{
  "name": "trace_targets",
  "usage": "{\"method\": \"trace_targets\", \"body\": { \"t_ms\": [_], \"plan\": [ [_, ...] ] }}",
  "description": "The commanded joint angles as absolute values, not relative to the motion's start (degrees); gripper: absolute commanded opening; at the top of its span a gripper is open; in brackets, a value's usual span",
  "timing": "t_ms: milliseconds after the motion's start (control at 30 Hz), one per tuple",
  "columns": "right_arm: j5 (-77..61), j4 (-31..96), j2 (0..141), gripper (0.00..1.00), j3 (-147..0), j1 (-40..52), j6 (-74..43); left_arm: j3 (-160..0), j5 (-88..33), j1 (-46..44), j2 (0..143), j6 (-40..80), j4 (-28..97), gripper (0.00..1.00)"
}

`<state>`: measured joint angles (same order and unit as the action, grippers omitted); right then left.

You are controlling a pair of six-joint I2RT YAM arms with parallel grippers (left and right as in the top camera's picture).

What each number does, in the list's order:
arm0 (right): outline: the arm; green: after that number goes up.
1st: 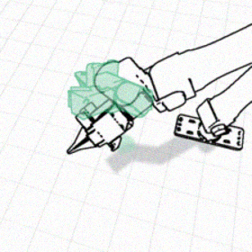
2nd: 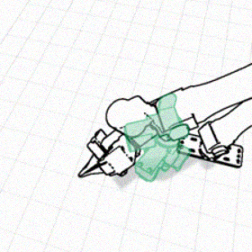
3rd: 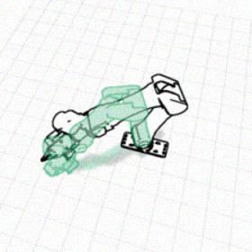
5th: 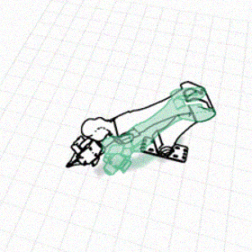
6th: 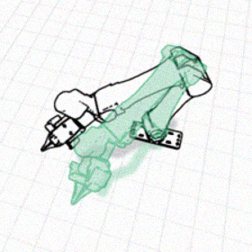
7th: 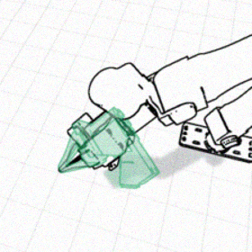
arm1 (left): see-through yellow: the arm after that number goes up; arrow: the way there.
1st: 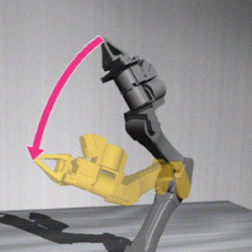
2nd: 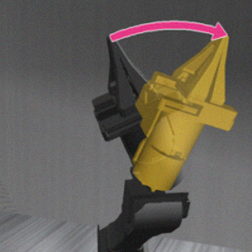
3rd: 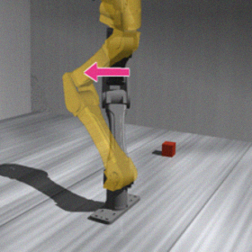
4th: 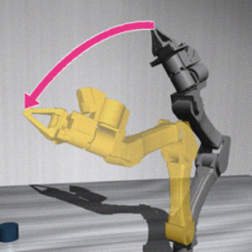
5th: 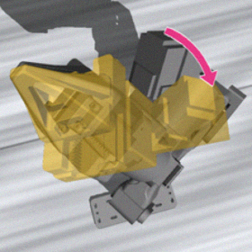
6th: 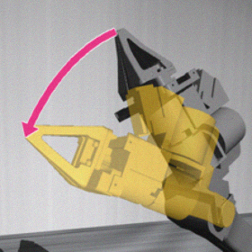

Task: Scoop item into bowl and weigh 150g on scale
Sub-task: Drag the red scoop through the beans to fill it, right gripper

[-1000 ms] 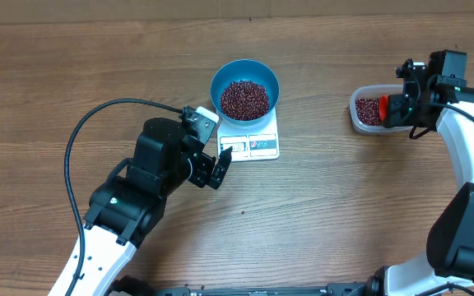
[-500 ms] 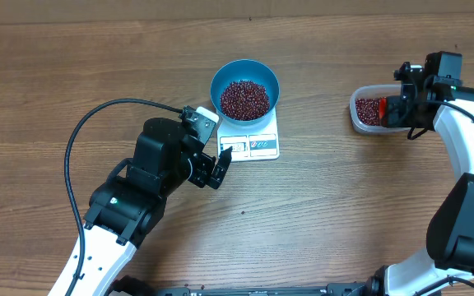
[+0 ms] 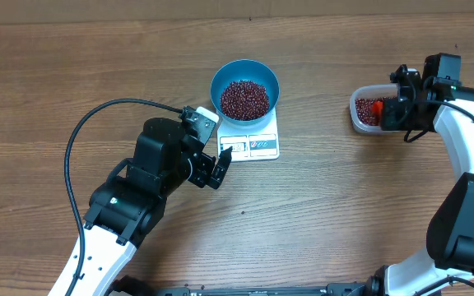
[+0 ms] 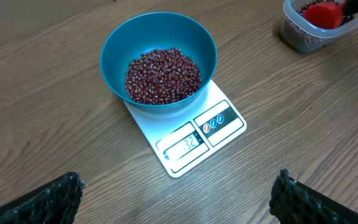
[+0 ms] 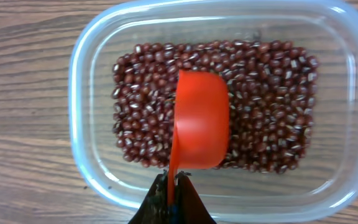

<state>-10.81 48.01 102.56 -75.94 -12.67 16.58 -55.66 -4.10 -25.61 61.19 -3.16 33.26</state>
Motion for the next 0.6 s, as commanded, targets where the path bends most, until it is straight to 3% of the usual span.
{"method": "trace_targets", "body": {
  "t_ms": [0,567],
  "plan": [
    [-14.7,48.56,102.85,0.04,-76.12,-12.73,16.95,-56.84,-4.47,-25.52,61.49,-2.59,33.21,1.0],
    [-23.27,49.45,102.89,0.04,-76.12,-12.73,16.91,-56.84,-4.47,-25.52,61.49,-2.59,33.21,0.99]
  ]
}}
